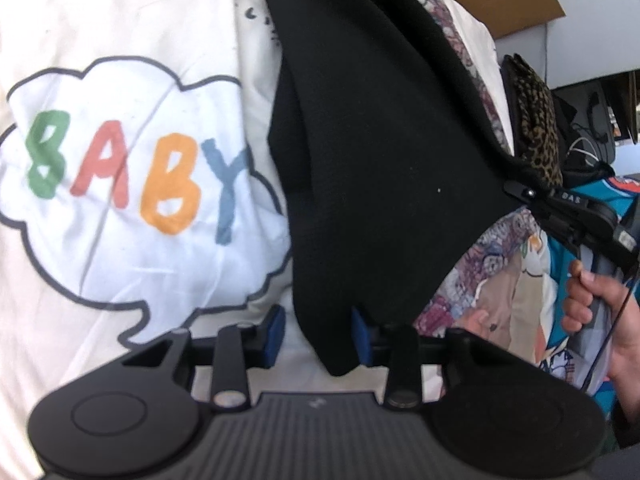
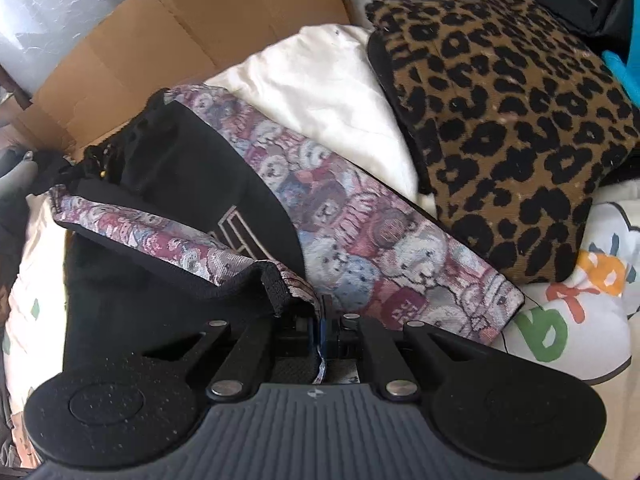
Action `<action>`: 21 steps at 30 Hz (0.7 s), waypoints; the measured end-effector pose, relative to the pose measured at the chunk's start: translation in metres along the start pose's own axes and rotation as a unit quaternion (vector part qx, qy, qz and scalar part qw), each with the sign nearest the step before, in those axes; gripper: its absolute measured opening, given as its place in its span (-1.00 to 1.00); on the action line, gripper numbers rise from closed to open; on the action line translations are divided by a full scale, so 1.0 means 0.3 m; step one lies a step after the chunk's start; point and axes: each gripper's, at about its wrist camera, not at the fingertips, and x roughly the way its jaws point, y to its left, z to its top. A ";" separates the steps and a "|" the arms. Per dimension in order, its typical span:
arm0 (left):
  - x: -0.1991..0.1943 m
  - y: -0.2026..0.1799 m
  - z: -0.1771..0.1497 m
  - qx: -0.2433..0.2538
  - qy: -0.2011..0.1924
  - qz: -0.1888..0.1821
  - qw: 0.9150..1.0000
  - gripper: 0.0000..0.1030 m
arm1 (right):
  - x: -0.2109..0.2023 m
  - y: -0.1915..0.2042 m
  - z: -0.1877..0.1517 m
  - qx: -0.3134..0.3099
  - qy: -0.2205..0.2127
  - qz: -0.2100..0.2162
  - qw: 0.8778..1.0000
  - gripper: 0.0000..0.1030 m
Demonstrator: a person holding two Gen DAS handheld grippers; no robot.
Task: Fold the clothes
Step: 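Hold the folded black shorts with both grippers and lower them onto the duvet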
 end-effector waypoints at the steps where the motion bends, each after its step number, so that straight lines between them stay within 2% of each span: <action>1: -0.026 0.020 -0.002 0.000 -0.001 -0.002 1.000 -0.26 | 0.007 -0.005 -0.005 0.001 0.001 0.000 1.000 -0.99; 2: -0.045 0.036 -0.002 -0.002 -0.002 -0.004 1.000 -0.26 | 0.014 -0.010 -0.011 0.003 0.001 0.002 1.000 -0.99; 3: -0.045 0.039 0.000 -0.006 -0.002 -0.007 1.000 -0.37 | 0.020 -0.014 -0.015 0.006 0.002 0.004 1.000 -0.99; 4: -0.045 0.042 0.002 -0.011 -0.002 -0.010 1.000 -0.75 | 0.025 -0.019 -0.019 0.010 0.001 0.006 1.000 -0.99; 5: -0.044 0.045 0.004 -0.015 -0.002 -0.014 1.000 -0.92 | 0.029 -0.023 -0.022 0.012 0.001 0.009 1.000 -0.99; 9: -0.045 0.055 0.013 -0.031 -0.003 -0.027 0.999 -0.95 | 0.021 -0.026 -0.019 0.012 -0.001 0.016 1.000 -0.99; 15: -0.093 0.026 0.033 -0.016 -0.005 -0.044 0.999 -0.95 | -0.056 -0.026 0.009 0.018 -0.022 0.038 0.999 -0.98; 21: -0.138 -0.007 0.047 -0.005 -0.008 -0.062 0.998 -0.95 | -0.130 -0.038 0.011 0.021 -0.039 0.041 0.998 -0.99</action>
